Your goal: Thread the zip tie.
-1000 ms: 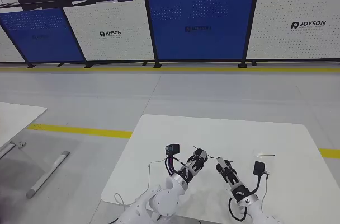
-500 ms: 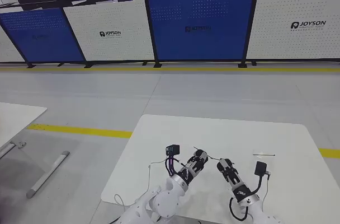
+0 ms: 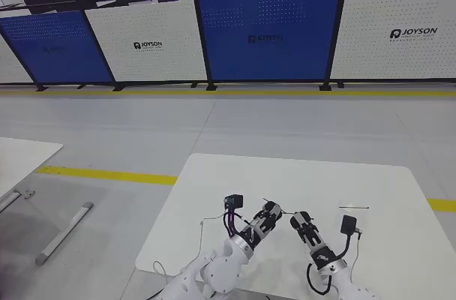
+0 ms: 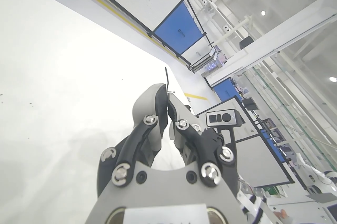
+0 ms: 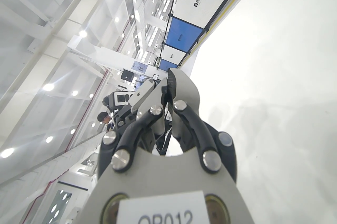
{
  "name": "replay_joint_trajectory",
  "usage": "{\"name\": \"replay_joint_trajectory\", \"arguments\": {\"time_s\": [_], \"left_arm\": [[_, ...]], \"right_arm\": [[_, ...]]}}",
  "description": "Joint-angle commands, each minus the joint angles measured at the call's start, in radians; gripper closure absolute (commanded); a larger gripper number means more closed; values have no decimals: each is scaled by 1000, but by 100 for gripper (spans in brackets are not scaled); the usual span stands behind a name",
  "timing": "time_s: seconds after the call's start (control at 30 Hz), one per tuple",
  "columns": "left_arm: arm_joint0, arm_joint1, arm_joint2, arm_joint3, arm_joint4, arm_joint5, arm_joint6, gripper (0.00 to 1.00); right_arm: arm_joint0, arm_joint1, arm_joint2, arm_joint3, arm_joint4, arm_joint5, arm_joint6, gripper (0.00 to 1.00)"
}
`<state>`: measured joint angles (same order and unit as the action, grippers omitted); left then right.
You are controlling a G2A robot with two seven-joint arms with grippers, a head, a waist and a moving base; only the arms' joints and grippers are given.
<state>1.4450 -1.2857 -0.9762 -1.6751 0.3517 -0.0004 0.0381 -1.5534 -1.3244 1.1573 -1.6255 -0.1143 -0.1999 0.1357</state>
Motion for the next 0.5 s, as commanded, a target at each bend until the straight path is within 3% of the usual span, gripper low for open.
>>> {"name": "replay_joint_trajectory", "arguments": {"time_s": [0.0, 0.1, 0.13, 0.23, 0.47], "left_arm": [[0, 0, -1, 0, 0, -1, -1, 100], [0, 0, -2, 3, 2, 7, -4, 100], [-1, -1, -2, 4, 4, 9, -5, 83], [-1, -1, -1, 7, 8, 12, -8, 73], [-2, -2, 5, 7, 21, 13, -12, 81]], "right_arm": [[0, 0, 0, -1, -1, 2, 1, 100], [0, 0, 0, -2, -2, 4, 2, 100], [0, 0, 0, -1, -2, 5, 2, 100], [0, 0, 1, 1, -1, 7, 1, 100], [-2, 0, 4, 0, -2, 8, 0, 100]]}}
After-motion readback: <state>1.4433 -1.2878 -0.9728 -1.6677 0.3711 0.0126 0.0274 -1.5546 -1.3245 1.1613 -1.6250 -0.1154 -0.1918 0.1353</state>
